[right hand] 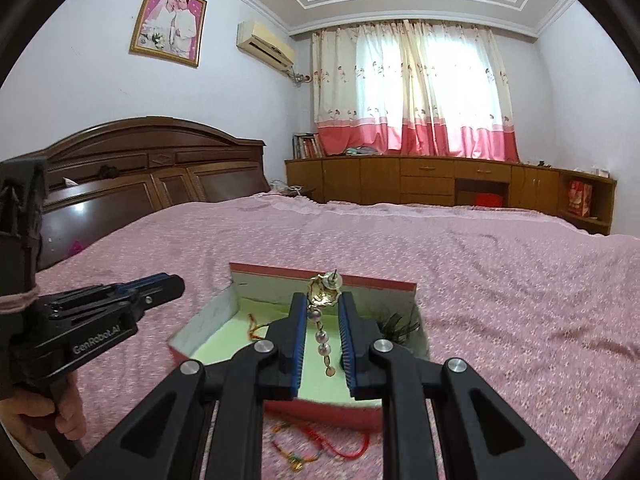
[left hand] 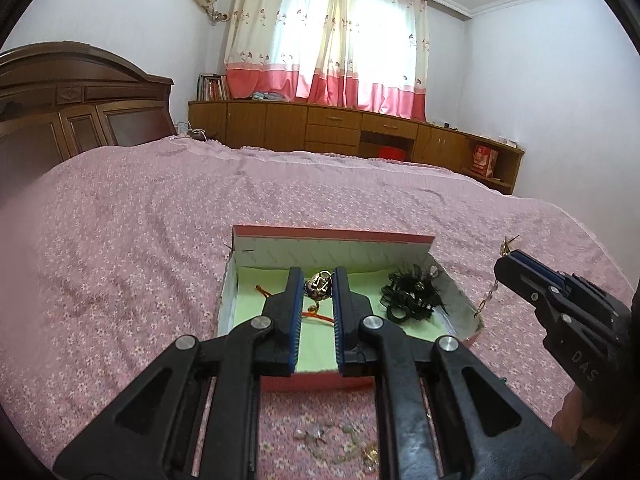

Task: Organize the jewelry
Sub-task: 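Carry the pendant and earring into the shoebox and open both tools, then withdraw both open tools toward the remaining jewelry on the bedspread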

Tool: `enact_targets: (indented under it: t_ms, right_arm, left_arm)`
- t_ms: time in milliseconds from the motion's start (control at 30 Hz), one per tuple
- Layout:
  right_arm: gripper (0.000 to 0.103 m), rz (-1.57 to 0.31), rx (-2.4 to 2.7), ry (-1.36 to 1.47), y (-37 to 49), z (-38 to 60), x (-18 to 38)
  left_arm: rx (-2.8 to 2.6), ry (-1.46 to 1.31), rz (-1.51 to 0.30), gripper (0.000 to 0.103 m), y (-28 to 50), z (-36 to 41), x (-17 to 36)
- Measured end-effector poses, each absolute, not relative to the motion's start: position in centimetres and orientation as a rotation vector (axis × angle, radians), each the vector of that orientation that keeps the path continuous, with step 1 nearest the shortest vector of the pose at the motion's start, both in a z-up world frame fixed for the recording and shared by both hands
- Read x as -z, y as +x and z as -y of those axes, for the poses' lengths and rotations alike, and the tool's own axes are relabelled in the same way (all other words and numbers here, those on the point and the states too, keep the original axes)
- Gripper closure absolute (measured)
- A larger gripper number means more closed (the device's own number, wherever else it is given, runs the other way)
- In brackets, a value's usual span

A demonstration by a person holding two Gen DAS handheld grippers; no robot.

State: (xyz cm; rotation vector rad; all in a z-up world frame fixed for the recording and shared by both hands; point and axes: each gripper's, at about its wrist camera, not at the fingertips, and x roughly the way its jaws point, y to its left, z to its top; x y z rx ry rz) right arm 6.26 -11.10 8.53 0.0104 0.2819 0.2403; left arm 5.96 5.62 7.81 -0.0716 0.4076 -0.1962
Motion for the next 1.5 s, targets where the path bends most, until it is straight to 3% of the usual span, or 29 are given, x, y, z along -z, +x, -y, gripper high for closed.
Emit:
enact_targets:
  t_ms: [233,833,1233,1367,1500]
  right_arm:
    - [0.085,-0.317,-0.208,0.035,9.3,11.6,-7.2]
    - [0.085,-0.586,-0.165,0.046,14.8,12.4,-1.8]
    - [0.084,-0.697,-0.174,0.081,16.1,12.6,-0.5]
    - [0.07,-0.708,-0.183,0.115,16.1,12.8,-0.7]
    - [0.063,-0.701,-0.204,0.136,15.6,12.8,-1.1]
  left_arm:
    - [0.182,-0.109,-0.432,0.097,8.4,-6.2,-6.4]
    - [0.146,-0.08,-0.702,0.097,14.1,-6.1,-0.5]
    - [0.123,-0.043,-0.755,0.092,14.9,-5.8,0.1]
    - [0.139,-0.05,-0.771,0.084,14.9,-5.7,0.0]
    - [0.152,-0.059,-0.773,0.076,14.3,-5.7,-0.5]
